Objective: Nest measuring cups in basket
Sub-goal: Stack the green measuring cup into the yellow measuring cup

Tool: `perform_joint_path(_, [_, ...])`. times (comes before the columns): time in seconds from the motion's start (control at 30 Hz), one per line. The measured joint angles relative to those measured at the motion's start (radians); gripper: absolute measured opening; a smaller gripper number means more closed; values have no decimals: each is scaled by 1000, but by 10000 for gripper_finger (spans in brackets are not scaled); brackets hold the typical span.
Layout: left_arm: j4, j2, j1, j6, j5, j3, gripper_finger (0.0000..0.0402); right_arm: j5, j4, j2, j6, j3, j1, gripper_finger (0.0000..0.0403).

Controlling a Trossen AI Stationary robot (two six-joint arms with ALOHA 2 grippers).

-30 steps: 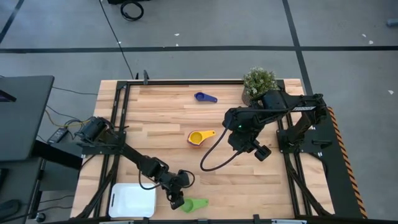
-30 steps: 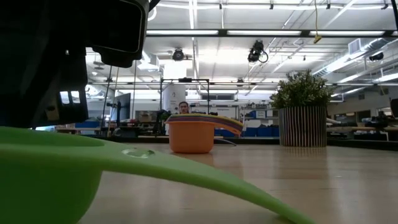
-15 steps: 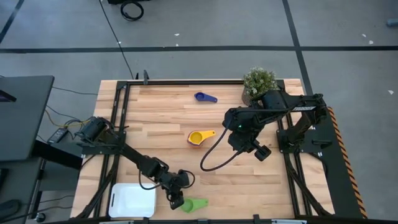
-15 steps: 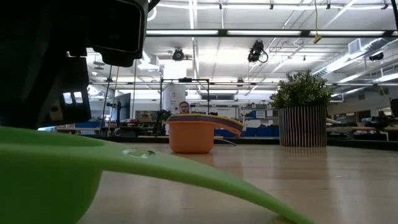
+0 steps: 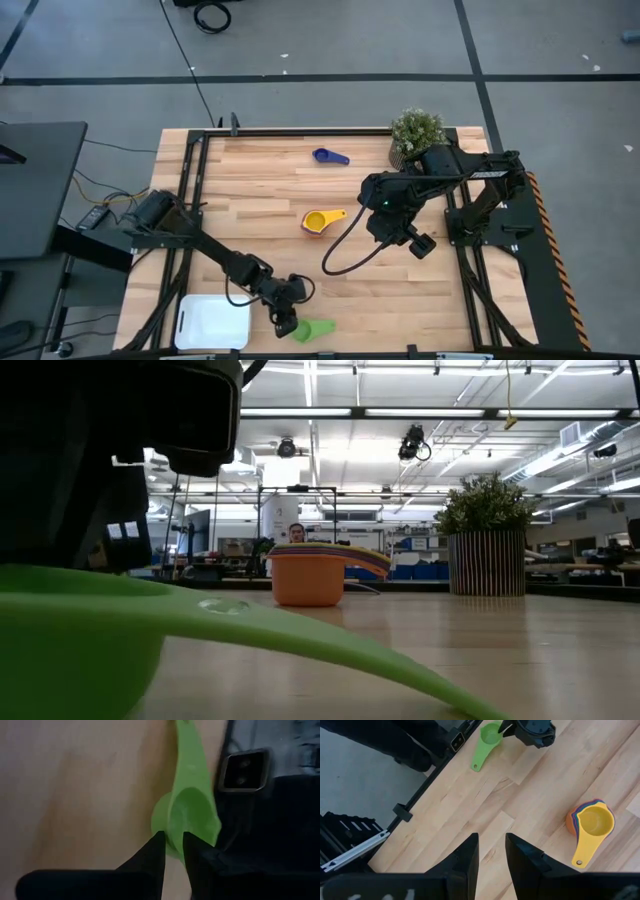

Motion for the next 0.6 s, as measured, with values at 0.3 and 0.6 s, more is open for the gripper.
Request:
perform_joint_path(0.3, [113,48,0,3,8,1,76,1,0,0,0,0,0,103])
perform_joint_path(0.6, [156,49,0,-38,26,1,76,2,0,0,1,0,0,103])
